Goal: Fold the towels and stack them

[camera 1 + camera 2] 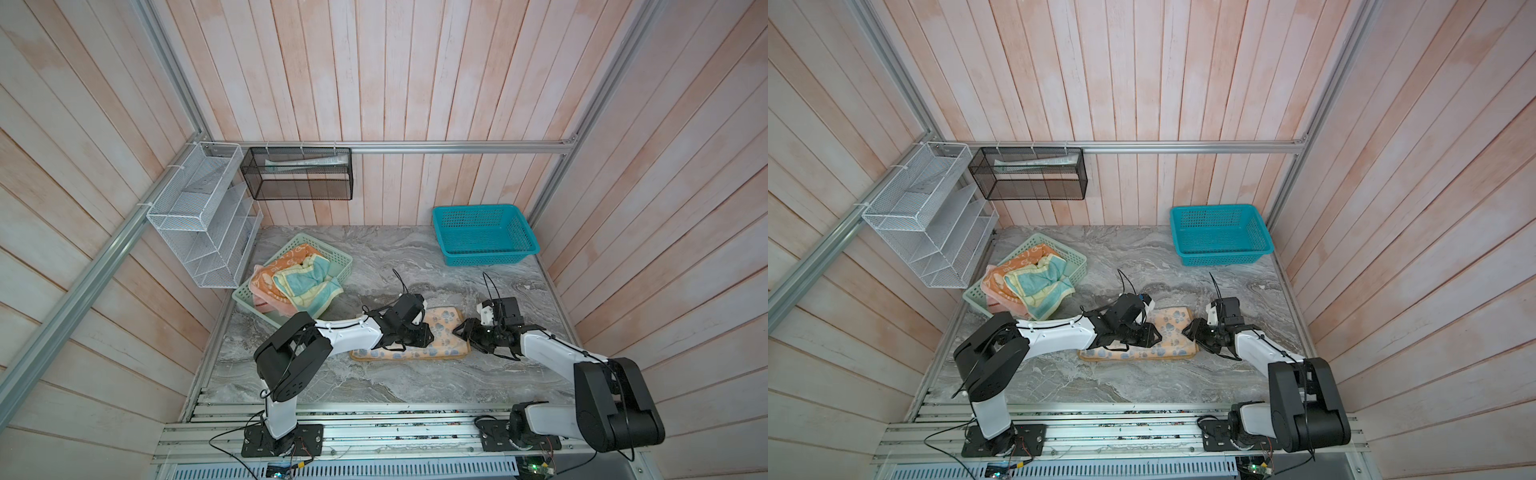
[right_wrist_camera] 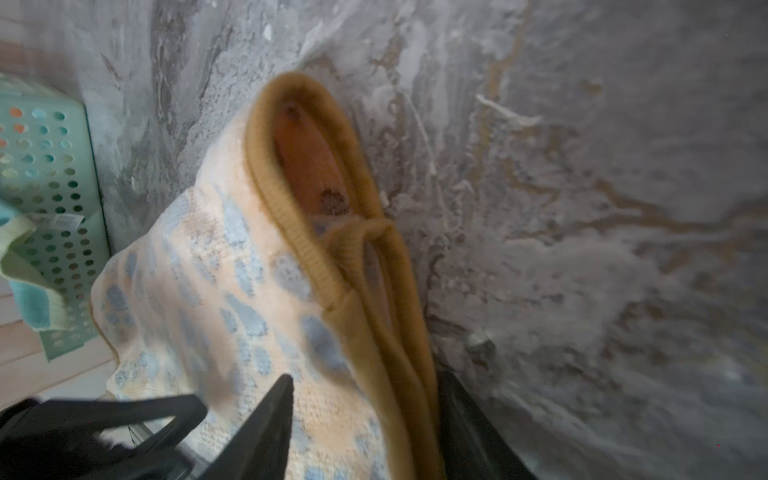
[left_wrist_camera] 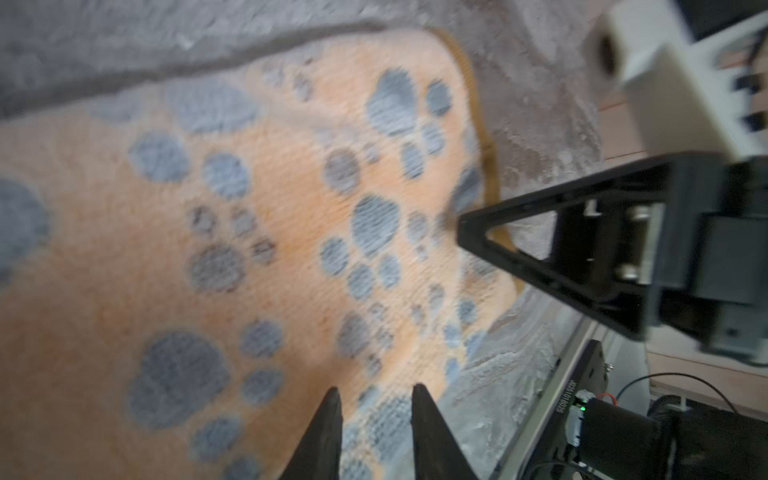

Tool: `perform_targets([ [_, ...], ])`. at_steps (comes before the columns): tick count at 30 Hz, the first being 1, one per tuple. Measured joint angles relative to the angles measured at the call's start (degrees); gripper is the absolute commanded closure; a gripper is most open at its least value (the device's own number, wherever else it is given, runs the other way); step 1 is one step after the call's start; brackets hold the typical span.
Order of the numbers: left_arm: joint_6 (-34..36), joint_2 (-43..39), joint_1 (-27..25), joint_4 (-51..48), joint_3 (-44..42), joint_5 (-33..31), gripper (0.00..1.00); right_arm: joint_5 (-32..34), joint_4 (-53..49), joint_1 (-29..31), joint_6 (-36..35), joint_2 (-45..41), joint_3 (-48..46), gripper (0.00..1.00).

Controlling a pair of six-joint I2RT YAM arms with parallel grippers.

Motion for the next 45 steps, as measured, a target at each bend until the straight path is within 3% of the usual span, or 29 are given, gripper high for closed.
perform_targets([
  [9,-2.84,-0.42,1.88,5.07,-5.35,1.25,0.71,-3.61,5.84,3.89,2.64,7.58,3.10,0.65],
  [15,-4.02,-0.46,2.67,8.02,-6.88,3.08,0.71,-3.06,5.84,6.78,3.45,12.52,6.80,1.00],
  [21,-2.21,-3.45,5.14,4.46,-7.08,3.08,0.57,2.58,-2.08,8.13,-0.24,13.05,16.17,1.00],
  [29,4.39,-12.31,12.28,-1.73,-5.64,-0.98,0.56,13.62,-6.49,6.38,-11.45,16.83,40.06,1.00],
  [38,6.62,-8.70,13.68,-2.64,-4.52,-0.87,0.56,16.70,-6.78,-0.35,-20.02,34.93,66.14,1.00],
  [45,6.56,-6.47,15.15,-3.08,-4.52,-0.42,0.56,12.24,-13.92,-5.68,-20.37,55.67,88.43,1.00],
])
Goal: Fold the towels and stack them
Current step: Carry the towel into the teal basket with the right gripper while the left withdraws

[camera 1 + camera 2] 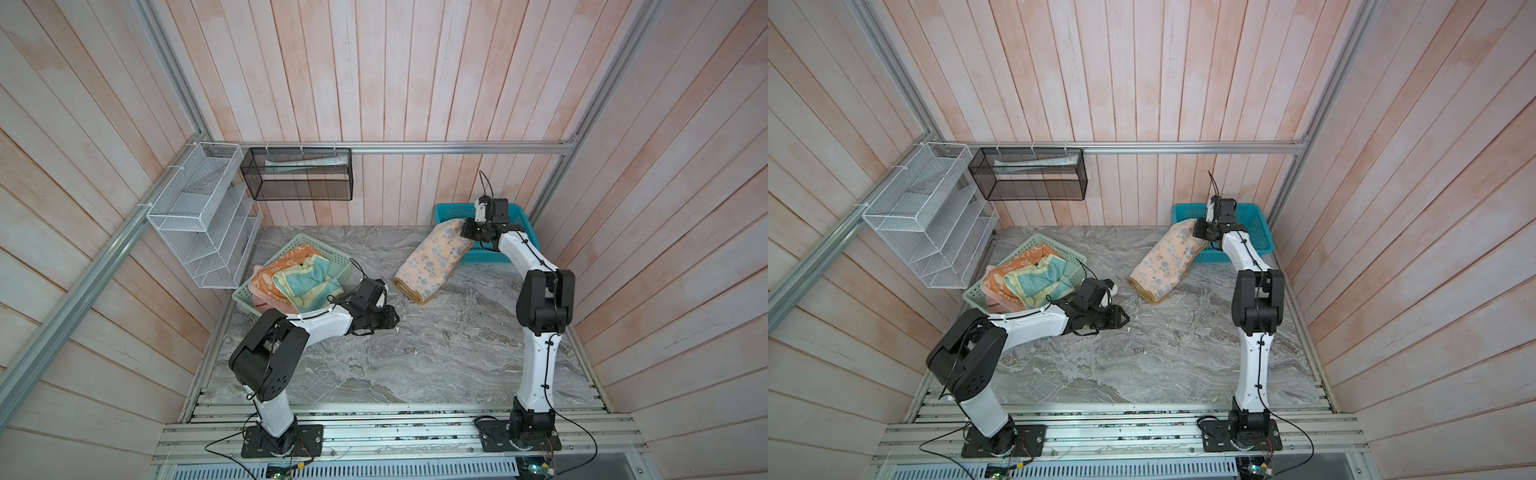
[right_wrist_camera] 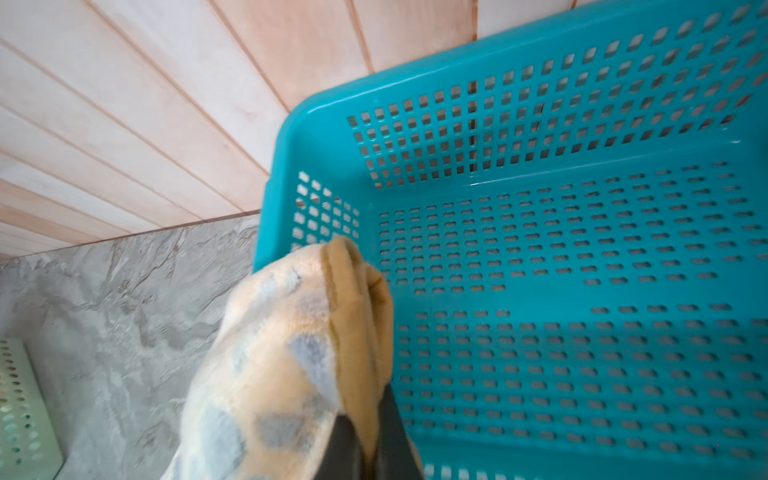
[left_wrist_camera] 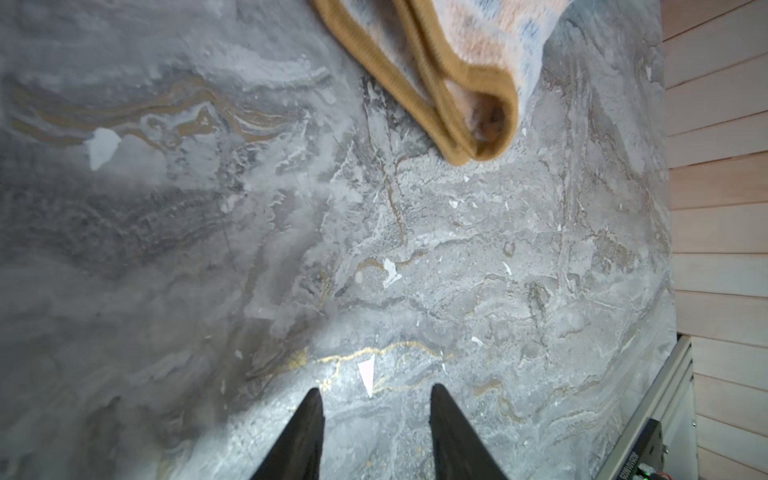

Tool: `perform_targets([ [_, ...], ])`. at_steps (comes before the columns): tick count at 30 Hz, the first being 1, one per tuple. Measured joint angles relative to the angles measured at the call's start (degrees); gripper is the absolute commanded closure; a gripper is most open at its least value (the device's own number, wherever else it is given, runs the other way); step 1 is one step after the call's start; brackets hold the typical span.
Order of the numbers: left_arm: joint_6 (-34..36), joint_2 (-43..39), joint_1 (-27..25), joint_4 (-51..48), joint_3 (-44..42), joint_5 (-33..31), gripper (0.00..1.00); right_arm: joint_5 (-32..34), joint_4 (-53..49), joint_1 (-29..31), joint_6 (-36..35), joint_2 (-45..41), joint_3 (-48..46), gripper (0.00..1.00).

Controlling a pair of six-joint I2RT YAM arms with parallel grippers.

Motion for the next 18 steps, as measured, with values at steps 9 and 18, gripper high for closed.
perform_targets([
  [9,-0.26,-1.01,2.03,-0.22,-0.09,0.33,0.56,-7.93,-4.92,3.10,-0.66,-2.58,-11.98,1.00],
  [18,-0.70,-8.02,2.10,-1.33,-0.11,0.07,0.56,-17.46,-2.89,6.32,1.84,-18.58,-34.23,1.00],
])
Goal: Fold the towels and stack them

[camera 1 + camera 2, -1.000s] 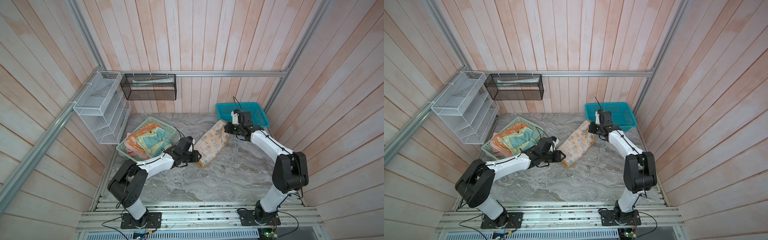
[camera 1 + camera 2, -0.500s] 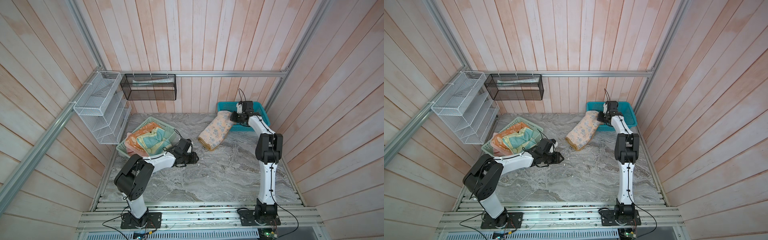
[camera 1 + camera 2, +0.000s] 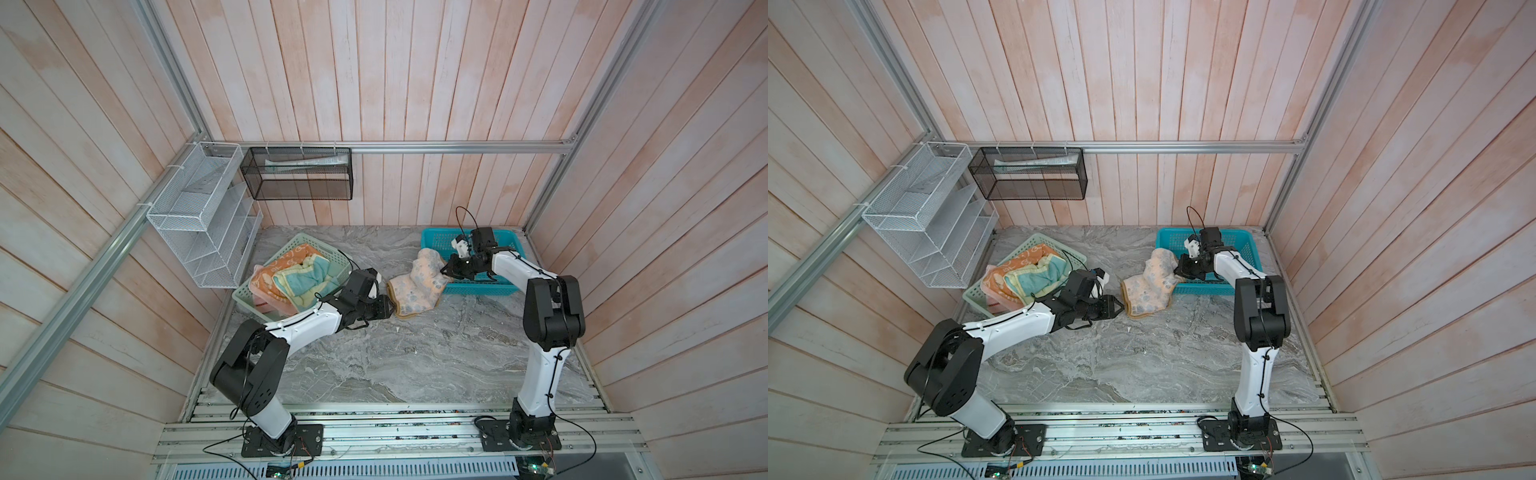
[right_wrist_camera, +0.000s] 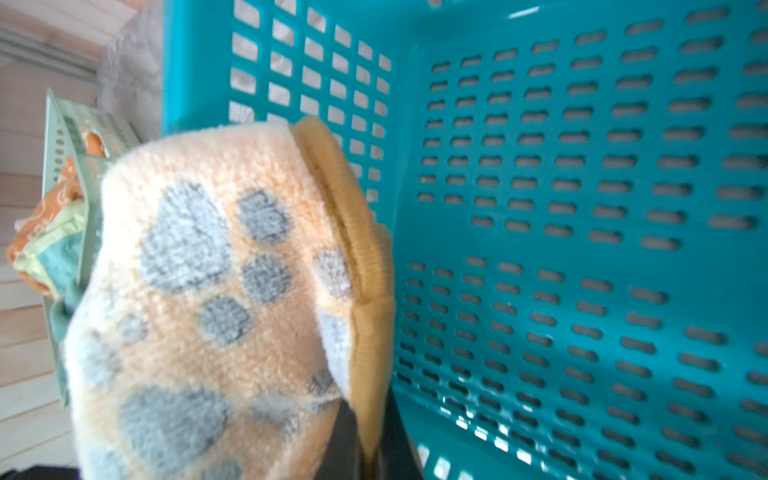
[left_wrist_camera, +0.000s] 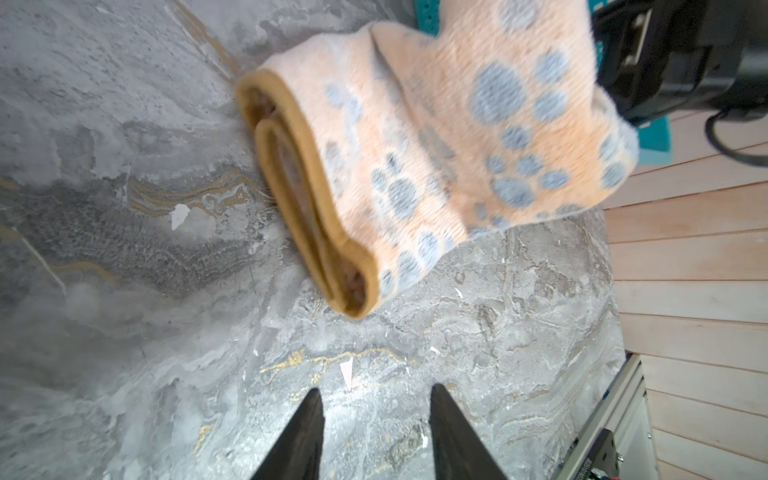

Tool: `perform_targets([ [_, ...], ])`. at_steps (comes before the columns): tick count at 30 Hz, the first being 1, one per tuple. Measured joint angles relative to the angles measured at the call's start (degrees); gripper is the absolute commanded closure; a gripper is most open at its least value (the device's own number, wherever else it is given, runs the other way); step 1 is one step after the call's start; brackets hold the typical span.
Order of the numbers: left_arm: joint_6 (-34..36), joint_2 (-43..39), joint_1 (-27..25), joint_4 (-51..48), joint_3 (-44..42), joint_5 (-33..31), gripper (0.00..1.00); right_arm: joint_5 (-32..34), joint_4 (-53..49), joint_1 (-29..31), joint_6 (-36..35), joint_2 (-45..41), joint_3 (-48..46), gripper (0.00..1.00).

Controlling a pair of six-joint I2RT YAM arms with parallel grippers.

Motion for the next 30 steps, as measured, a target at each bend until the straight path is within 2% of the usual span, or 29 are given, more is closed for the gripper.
perform_targets([
  [7,-0.81,-6.16,0.17,-1.62,-2.40,-1.79,0.56,-3.28,1.95,8.02,2.67,-9.38,-16.37,1.00],
  [11,-0.85,-9.16,0.59,-2.75,-2.93,-2.86,0.56,-3.50,0.11,10.01,3.85,-13.99,-18.25,1.00],
  [22,-0.79,-14.95,2.34,-3.82,-3.08,-5.38,0.56,6.25,-3.85,9.73,7.50,-25.51,1.29,1.00],
  [30,-0.02,-17.53,3.80,-4.44,-3.08,-6.47,0.56,12.37,-4.00,9.73,10.47,-29.81,6.58,1.00],
])
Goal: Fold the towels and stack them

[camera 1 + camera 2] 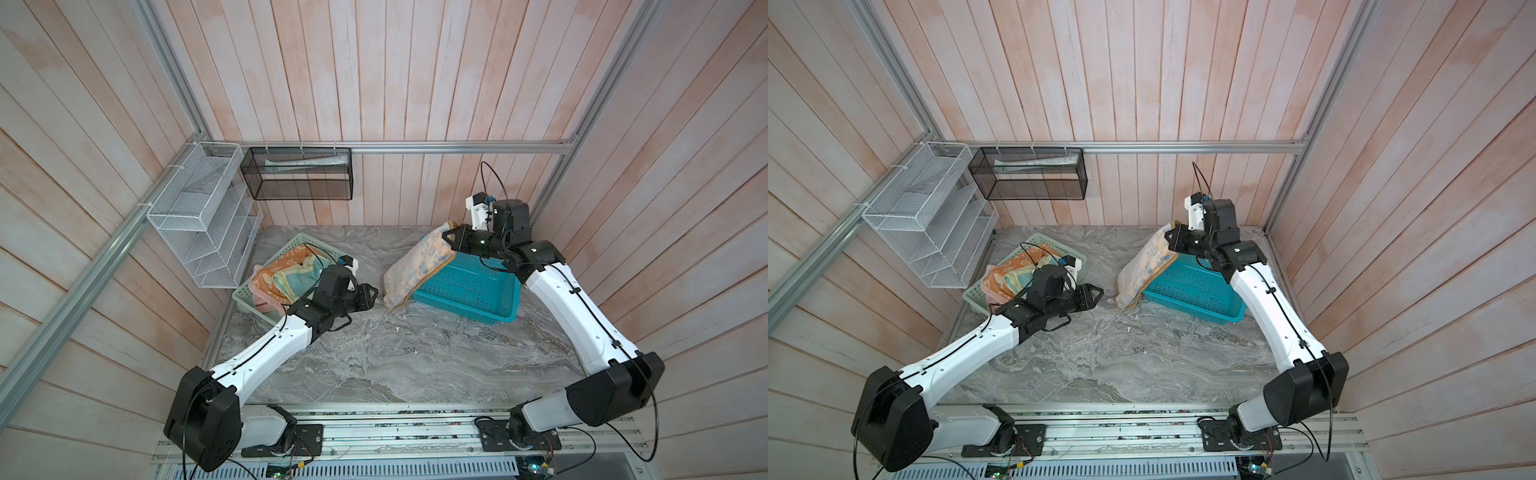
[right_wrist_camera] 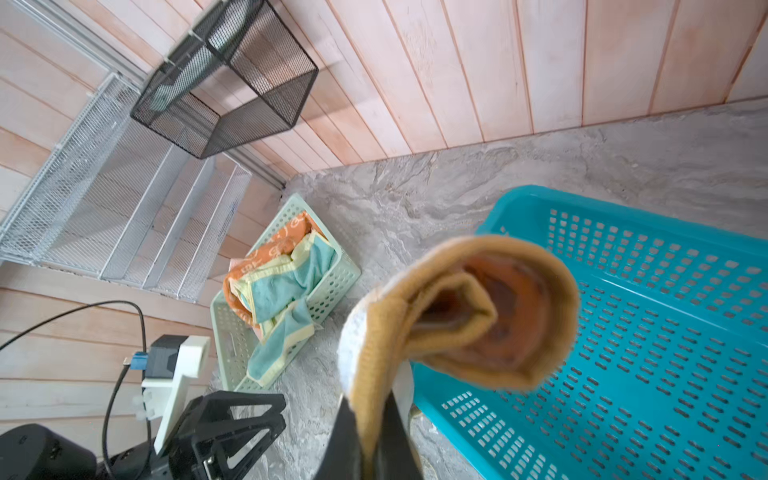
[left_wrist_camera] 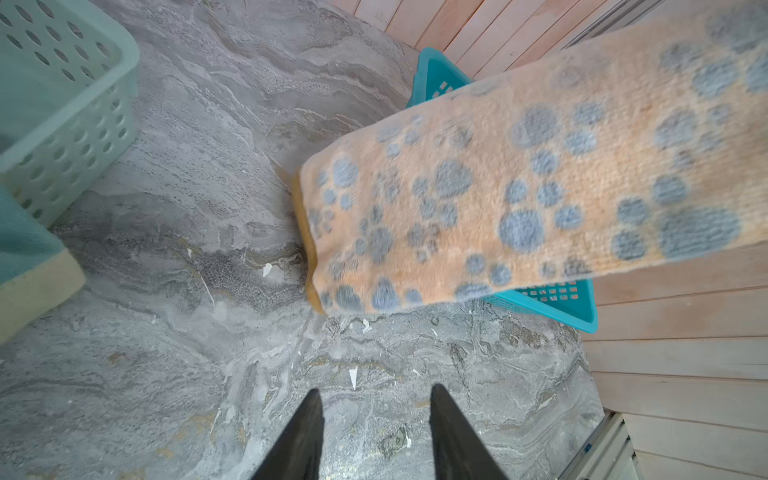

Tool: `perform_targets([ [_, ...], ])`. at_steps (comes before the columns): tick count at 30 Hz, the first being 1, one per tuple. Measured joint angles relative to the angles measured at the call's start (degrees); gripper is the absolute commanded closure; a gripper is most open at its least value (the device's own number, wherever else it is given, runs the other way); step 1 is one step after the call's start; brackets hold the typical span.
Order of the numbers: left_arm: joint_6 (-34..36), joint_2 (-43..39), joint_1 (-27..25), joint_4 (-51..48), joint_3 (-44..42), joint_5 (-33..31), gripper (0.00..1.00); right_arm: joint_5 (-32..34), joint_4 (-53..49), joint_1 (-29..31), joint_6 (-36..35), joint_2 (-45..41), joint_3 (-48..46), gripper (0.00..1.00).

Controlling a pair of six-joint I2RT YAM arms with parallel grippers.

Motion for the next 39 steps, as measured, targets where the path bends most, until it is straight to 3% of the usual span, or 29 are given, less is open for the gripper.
perform_targets([
  [13,0.96,-0.17,1.81,0.04,0.00,0.85,0.56,2.49,4.81,-8.76,2.71,3.96,3.43,1.00],
  [26,1.40,2.10,2.45,0.46,0.00,3.32,0.56,1.03,14.86,-11.52,5.07,3.98,-31.87,1.00],
  [32,1.38,2.29,2.54,0.55,-0.13,3.37,0.56,-1.55,14.38,-13.55,2.75,-0.96,-39.69,1.00],
  [39,0.90,3.08,2.54,0.90,-1.29,3.87,0.56,-3.21,11.45,-25.22,-4.28,-4.59,-42.01,1.00],
])
